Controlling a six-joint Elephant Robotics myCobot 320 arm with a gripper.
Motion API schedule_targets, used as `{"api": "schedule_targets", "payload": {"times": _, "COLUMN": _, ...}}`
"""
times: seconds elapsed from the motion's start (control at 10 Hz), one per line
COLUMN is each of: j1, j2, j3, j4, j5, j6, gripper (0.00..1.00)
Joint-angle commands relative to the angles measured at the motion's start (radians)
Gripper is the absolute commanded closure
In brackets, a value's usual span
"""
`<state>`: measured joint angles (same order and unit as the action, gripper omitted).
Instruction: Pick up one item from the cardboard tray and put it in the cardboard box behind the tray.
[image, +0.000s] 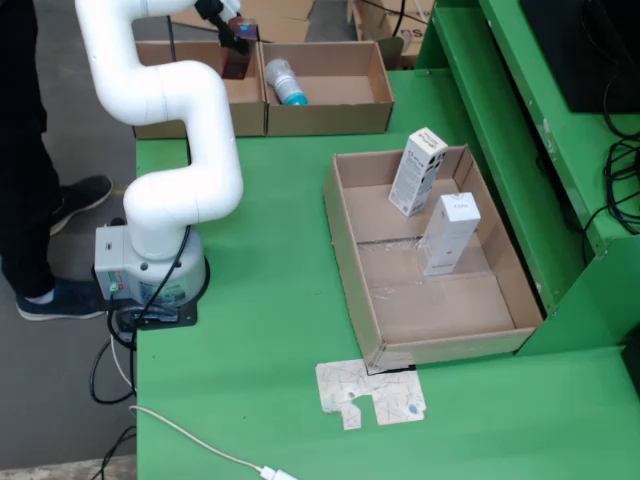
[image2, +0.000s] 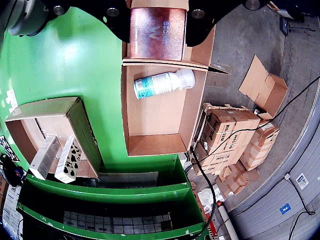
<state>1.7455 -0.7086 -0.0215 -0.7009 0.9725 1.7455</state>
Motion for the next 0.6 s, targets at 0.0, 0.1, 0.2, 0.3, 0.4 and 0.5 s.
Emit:
{"api": "schedule_targets", "payload": {"times": 0.0, "j1": 0.006, "j2": 0.017, "j3": 0.021, "j4": 0.015, "j5": -0.006, "j6": 0.011, "gripper": 1.0}}
{"api": "schedule_targets", "payload": {"times": 0.1, "j1": 0.018, "j2": 0.019, "j3": 0.021, "j4": -0.001, "j5": -0.018, "j6": 0.026, "gripper": 1.0}}
{"api": "schedule_targets", "payload": {"times": 0.2, "j1": 0.03, "j2": 0.026, "j3": 0.021, "j4": -0.03, "j5": -0.025, "j6": 0.051, "gripper": 1.0}}
{"api": "schedule_targets", "payload": {"times": 0.3, "j1": 0.04, "j2": 0.034, "j3": 0.021, "j4": -0.049, "j5": -0.032, "j6": 0.068, "gripper": 1.0}}
{"api": "schedule_targets", "payload": {"times": 0.4, "j1": 0.049, "j2": 0.039, "j3": 0.021, "j4": -0.067, "j5": -0.034, "j6": 0.084, "gripper": 1.0}}
{"api": "schedule_targets", "payload": {"times": 0.5, "j1": 0.049, "j2": 0.039, "j3": 0.021, "j4": -0.067, "j5": -0.034, "j6": 0.084, "gripper": 1.0}}
